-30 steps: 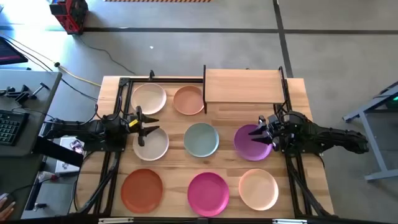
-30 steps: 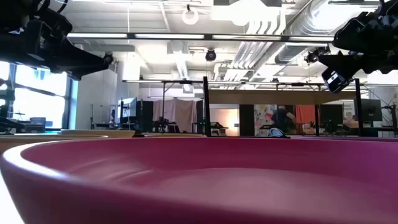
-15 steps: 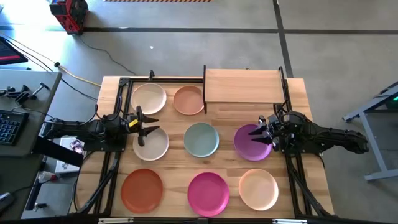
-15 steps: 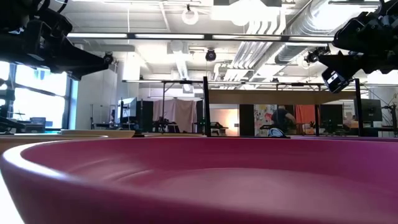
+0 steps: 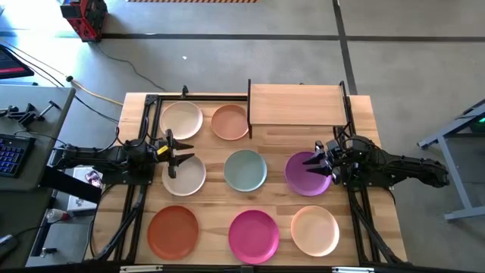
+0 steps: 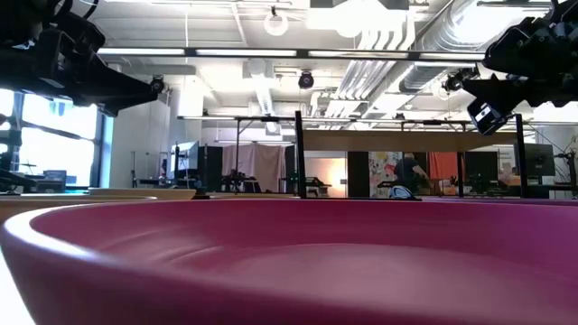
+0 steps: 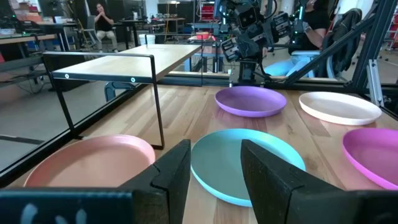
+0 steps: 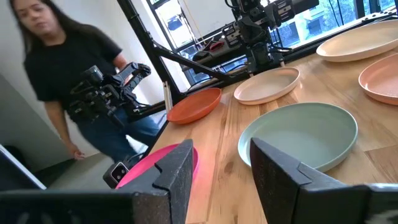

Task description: Place and stack plates onto a shelf

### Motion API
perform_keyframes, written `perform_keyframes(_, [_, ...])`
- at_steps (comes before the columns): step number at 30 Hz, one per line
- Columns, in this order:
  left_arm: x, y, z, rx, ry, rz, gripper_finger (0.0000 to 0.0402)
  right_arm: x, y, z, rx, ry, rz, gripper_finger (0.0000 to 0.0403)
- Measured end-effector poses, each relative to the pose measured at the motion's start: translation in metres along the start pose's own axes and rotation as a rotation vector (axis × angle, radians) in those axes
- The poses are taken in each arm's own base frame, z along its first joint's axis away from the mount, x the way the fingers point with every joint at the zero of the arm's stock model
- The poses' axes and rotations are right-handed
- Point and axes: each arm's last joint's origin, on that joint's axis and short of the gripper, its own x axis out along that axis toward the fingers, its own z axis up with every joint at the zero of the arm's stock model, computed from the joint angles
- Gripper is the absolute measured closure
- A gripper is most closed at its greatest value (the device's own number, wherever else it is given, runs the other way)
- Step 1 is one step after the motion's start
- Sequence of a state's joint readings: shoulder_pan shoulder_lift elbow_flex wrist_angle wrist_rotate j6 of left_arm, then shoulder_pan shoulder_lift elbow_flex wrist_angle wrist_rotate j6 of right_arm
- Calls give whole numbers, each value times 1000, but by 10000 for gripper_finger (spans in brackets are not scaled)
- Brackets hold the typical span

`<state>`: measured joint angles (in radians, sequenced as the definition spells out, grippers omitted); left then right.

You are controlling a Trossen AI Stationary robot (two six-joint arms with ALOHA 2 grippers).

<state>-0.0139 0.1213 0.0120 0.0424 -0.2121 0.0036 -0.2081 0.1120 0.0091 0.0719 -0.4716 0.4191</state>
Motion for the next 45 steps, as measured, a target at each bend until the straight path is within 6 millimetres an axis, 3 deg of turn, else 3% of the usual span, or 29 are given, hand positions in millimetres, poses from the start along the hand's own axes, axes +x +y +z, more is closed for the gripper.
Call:
perform_keyframes(28, [0,0,1,-8,-8,6,271,0,0,0,0,0,0,261])
perform_keyframes(40, [0,1,3,-351,-35,13,271,0,0,0,0,0,0,261])
perform_keyframes(45, [0,1,3,-375,-38,19,271,0,0,0,0,0,0,261])
